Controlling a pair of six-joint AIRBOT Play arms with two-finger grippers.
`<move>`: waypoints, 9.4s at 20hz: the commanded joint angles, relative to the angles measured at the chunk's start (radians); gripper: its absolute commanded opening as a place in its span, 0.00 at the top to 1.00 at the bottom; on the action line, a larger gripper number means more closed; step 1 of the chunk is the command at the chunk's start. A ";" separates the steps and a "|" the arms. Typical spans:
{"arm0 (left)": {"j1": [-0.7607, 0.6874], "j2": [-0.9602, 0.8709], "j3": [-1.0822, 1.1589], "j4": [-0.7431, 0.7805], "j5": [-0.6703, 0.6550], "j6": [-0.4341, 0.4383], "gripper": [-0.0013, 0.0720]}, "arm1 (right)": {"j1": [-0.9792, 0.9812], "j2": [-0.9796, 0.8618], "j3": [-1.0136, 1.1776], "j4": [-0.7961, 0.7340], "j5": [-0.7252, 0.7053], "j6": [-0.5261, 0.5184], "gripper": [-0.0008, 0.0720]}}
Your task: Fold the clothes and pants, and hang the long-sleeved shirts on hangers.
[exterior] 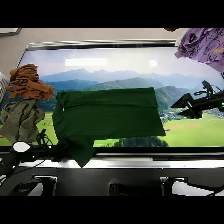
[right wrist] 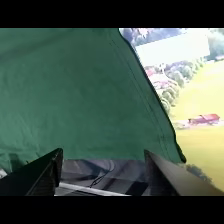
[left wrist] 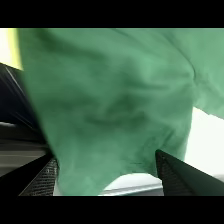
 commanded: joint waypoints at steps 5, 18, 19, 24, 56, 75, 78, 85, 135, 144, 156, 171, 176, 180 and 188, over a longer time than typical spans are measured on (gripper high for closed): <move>-0.076 -0.053 -0.003 -0.003 0.098 0.003 0.96 | -0.001 0.015 -0.001 -0.057 0.006 -0.001 0.28; -0.065 -0.044 0.037 -0.003 0.060 0.019 0.96 | -0.002 -0.118 -0.293 -0.126 -0.033 -0.155 0.27; -0.065 -0.044 0.045 -0.003 0.060 0.019 0.96 | -0.002 -0.118 -0.312 -0.123 -0.056 -0.161 0.27; -0.065 -0.044 0.055 -0.005 0.052 0.018 0.96 | -0.001 -0.118 -0.351 -0.076 -0.141 -0.206 0.28; -0.048 -0.045 0.575 0.399 -0.281 -0.036 0.96 | 0.151 0.253 -0.372 -0.153 -0.152 -0.081 0.94; -0.048 -0.762 1.157 0.399 -0.152 0.044 0.96 | 0.329 -0.293 0.213 -0.215 -0.365 0.007 0.94; -0.043 -0.797 1.167 0.400 -0.145 0.037 0.96 | 0.343 -0.352 0.282 -0.223 -0.375 0.031 0.94; -0.041 -0.830 1.172 0.399 -0.093 0.037 0.73 | 0.338 -0.401 0.303 -0.253 -0.340 0.126 0.39; -0.875 -1.135 1.379 -0.432 0.487 -0.054 0.96 | 0.216 0.066 0.415 -0.444 0.210 0.342 0.94; -0.969 -1.375 1.729 -0.493 0.408 -0.153 0.96 | 0.216 0.154 0.415 -0.443 0.225 0.364 0.94; -0.638 -1.099 1.775 0.253 -0.181 -0.349 0.96 | 0.308 0.158 0.415 -0.299 0.083 0.469 0.94; -0.102 -0.575 1.775 0.576 -0.435 -0.265 0.96 | 1.046 -0.221 0.415 -0.396 -0.397 0.892 0.94; -0.095 -0.578 1.775 0.576 -0.434 -0.252 0.96 | 1.045 -0.314 0.415 -0.364 -0.464 0.895 0.94; -0.095 -0.578 1.775 0.576 -0.434 -0.238 0.96 | 1.045 -0.321 0.415 -0.367 -0.564 0.903 0.94; -0.095 -0.578 1.775 0.576 -0.434 -0.237 0.96 | 1.045 -0.364 0.415 -0.318 -0.546 0.857 0.60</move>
